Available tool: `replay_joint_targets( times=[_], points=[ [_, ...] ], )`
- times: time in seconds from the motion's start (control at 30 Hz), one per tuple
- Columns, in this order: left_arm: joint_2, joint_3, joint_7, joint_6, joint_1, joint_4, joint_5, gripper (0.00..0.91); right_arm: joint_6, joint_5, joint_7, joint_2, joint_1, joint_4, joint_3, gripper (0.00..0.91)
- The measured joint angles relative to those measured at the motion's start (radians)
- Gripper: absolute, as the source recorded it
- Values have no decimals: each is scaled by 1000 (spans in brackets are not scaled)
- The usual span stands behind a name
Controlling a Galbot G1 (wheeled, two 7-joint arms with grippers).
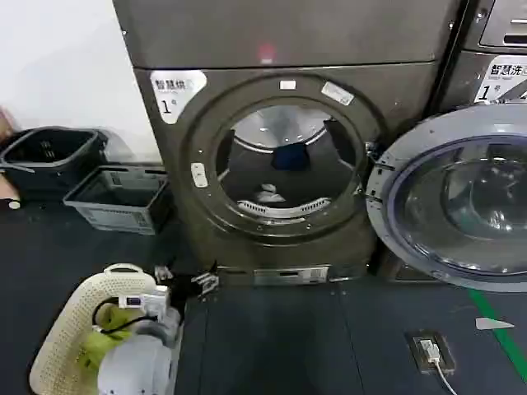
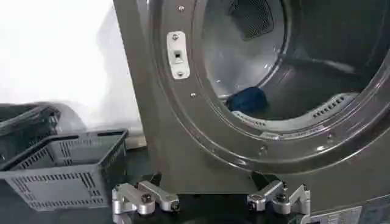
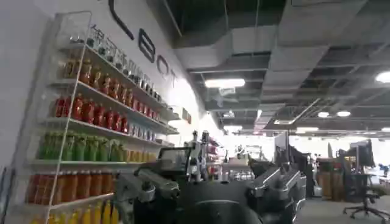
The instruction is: Grasp the clothes from the dryer.
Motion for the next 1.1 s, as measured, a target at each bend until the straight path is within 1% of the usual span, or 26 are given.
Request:
replay_joint_targets(
  times=[0.2, 0.43, 1.1],
  points=[
    [1, 1, 5, 0, 0, -1, 12, 907, 52, -17, 24, 2, -5, -28, -14, 907],
    [2, 5, 11, 0, 0, -4, 17, 907, 72, -24, 52, -1, -13, -43, -17, 907],
    [0, 11, 7, 0, 0, -5, 8, 907, 79, -28, 88, 4, -13, -60, -22, 907]
  ],
)
